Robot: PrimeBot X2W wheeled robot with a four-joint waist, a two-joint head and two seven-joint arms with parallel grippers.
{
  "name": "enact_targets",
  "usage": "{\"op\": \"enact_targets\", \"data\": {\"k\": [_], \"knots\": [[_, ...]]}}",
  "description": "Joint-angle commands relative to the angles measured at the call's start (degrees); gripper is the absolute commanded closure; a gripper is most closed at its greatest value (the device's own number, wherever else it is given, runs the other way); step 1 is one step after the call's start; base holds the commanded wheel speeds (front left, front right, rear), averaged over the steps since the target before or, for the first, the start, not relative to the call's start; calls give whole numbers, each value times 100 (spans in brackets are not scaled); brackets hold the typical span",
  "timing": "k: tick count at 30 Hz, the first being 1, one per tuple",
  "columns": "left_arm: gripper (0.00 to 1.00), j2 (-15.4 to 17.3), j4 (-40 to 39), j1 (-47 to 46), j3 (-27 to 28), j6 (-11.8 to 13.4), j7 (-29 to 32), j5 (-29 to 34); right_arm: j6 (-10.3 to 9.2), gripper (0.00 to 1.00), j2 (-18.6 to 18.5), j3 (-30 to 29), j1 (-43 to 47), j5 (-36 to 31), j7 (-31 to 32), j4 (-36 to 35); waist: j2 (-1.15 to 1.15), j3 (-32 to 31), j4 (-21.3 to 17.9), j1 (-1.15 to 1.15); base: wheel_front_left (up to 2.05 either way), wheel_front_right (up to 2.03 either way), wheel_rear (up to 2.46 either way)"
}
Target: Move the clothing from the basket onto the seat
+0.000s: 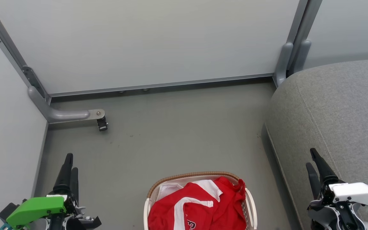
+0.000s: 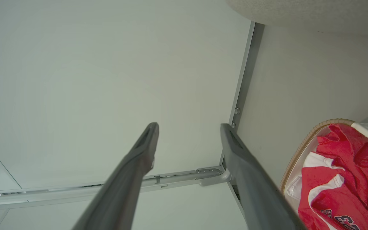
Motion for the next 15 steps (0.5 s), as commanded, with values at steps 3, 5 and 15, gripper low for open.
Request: {"op": "enact_targets", "data": {"k": [3, 5, 15], "knots": [[0, 90, -15, -192, -56, -16, -126, 362, 0, 0, -169, 131, -145, -259, -160, -122, 3, 7, 4, 0, 0, 0, 0], [0, 103, -13, -215, -74, -17, -178, 614, 0, 0, -213, 150, -177, -429, -216, -116, 4, 12, 4, 0, 0, 0, 0], [0, 98, -3, -297, -157, -21, -414, 2007, 1, 0, -347, 355, -310, -1516, -464, -131, 7, 45, 12, 0, 0, 0, 0]]}}
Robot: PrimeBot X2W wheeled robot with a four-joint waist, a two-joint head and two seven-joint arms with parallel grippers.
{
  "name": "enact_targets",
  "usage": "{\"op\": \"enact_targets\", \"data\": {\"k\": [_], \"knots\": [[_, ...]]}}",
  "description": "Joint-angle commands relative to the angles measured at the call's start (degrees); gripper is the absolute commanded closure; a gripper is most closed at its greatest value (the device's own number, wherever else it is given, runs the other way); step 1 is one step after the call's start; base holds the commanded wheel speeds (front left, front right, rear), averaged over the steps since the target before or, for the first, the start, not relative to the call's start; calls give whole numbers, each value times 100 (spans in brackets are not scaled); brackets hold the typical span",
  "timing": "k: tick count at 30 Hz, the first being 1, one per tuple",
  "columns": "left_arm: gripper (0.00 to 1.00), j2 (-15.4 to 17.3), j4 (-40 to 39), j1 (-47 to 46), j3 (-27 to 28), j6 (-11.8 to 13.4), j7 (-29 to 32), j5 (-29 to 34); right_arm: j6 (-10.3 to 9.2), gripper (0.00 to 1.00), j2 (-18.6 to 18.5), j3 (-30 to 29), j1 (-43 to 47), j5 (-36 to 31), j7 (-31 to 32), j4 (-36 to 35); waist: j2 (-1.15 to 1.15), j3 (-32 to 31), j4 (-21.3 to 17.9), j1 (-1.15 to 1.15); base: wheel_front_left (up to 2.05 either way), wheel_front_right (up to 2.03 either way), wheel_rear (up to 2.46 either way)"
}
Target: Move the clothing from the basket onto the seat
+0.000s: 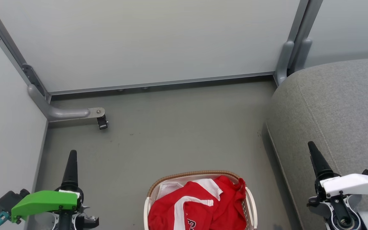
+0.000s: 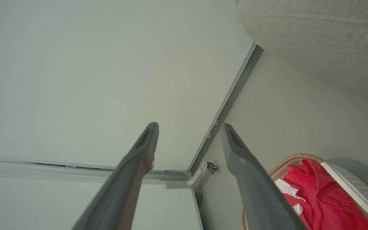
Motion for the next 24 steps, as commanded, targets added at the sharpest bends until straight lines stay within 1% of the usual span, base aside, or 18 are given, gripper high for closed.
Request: {"op": "enact_targets", "data": {"k": [1, 9, 14, 24], "knots": [[0, 68, -83, -204, -24, -22, -65, 374, 1, 0, -95, 54, -173, -279, -81, -95, 8, 5, 1, 0, 0, 0, 0], [0, 103, -51, -223, -203, 67, -237, 1470, 1, 0, -189, 261, -255, -1191, -261, -20, 11, 15, 11, 0, 0, 0, 0], [0, 136, 12, -214, -333, 139, -338, 1974, 1, 0, -220, 357, -275, -1717, -364, 63, 12, 11, 22, 0, 0, 0, 0], [0, 233, 69, -162, -593, 380, -529, 2858, 1, 0, -240, 436, -275, -2682, -559, 156, 16, 18, 35, 0, 0, 0, 0]]}}
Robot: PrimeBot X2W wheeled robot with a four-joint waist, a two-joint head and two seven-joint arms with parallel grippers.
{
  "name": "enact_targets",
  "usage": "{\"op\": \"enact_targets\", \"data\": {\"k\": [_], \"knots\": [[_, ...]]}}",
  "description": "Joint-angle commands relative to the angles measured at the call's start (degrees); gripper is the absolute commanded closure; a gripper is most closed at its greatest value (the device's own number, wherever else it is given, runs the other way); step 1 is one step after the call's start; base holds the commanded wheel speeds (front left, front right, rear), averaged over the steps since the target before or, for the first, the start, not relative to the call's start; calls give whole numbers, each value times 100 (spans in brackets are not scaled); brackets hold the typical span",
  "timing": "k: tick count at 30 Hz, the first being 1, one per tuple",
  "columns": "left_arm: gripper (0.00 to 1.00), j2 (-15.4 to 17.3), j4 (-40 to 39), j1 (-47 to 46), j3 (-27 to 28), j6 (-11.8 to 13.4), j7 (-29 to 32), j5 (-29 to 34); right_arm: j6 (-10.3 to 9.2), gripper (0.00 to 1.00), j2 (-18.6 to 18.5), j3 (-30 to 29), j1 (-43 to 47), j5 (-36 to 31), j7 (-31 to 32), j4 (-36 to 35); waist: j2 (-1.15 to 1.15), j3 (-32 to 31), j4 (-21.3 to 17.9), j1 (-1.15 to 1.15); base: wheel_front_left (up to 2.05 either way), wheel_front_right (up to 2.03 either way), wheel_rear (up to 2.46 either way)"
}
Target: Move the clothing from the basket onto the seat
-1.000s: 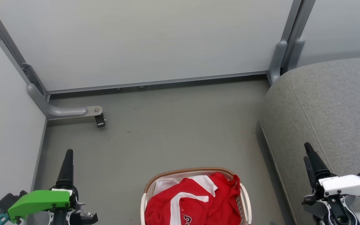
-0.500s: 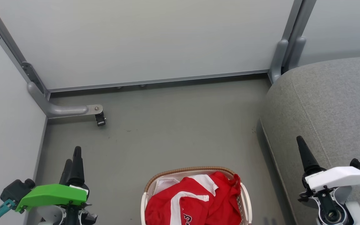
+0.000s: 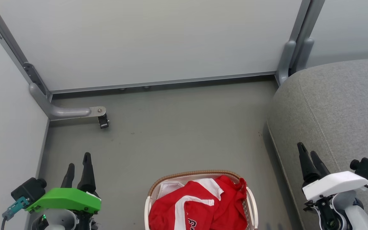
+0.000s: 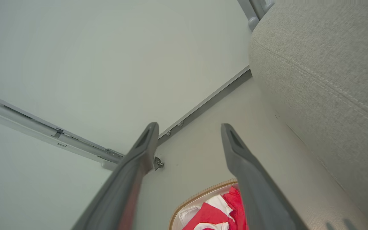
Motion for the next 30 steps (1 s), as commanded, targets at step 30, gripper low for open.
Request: {"op": "enact_targets", "data": {"k": [30], "knots": [[0, 155, -301, -15, -352, 354, -521, 2111, 2, 0, -50, 31, -114, -2177, -530, -88, 27, 21, 22, 0, 0, 0, 0]]}}
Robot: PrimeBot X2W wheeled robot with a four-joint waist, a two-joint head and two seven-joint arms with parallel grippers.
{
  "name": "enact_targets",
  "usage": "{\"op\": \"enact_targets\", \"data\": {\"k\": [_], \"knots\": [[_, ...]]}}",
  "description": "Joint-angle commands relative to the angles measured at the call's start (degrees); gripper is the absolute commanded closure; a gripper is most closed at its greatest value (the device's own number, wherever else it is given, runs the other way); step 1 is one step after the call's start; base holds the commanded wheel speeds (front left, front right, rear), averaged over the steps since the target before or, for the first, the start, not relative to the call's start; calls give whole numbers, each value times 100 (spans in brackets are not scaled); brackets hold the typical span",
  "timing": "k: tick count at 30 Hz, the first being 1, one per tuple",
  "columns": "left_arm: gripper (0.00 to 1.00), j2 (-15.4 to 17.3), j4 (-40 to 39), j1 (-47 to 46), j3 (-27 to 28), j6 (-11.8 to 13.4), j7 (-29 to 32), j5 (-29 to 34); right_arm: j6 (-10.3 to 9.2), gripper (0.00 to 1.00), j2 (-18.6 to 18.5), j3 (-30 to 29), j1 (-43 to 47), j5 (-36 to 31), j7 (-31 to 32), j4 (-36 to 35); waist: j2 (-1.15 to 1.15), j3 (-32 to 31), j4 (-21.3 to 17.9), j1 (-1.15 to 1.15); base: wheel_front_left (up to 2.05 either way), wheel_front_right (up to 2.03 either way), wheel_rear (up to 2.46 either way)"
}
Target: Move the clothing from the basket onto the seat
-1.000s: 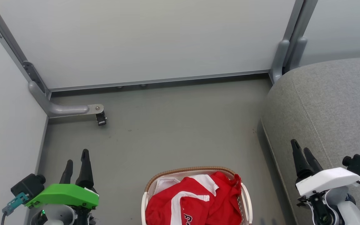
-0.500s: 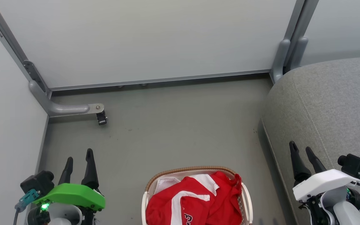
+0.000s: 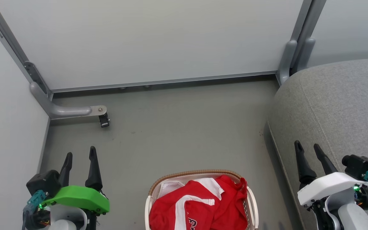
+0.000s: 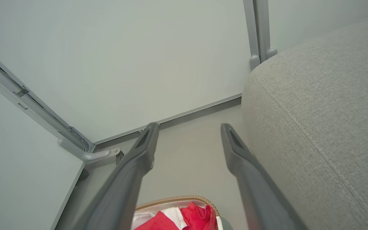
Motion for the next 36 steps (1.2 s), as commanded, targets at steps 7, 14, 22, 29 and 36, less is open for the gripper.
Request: {"op": "enact_targets", "data": {"k": [7, 14, 22, 29, 36], "knots": [[0, 46, -112, -11, -21, 59, -129, 538, 1, 0, -15, -40, -123, -545, -144, -198, 30, 10, -3, 0, 0, 0, 0], [0, 21, -132, -18, -28, 92, -223, 931, 1, 0, -21, -69, -134, -937, -237, -260, 32, 11, 15, 0, 0, 0, 0], [0, -20, -91, 48, -11, 85, -317, 1320, 1, 0, 7, -82, -99, -1274, -334, -38, 35, 23, 31, 0, 0, 0, 0], [0, -43, -70, 69, 37, 69, -387, 1664, 1, 0, 16, -89, -141, -1586, -413, -11, 38, 41, 16, 0, 0, 0, 0], [0, -134, -2, 13, 88, 6, -457, 1891, 1, 0, 26, -77, -179, -1820, -490, 17, 40, 221, -26, 0, 0, 0, 0]]}}
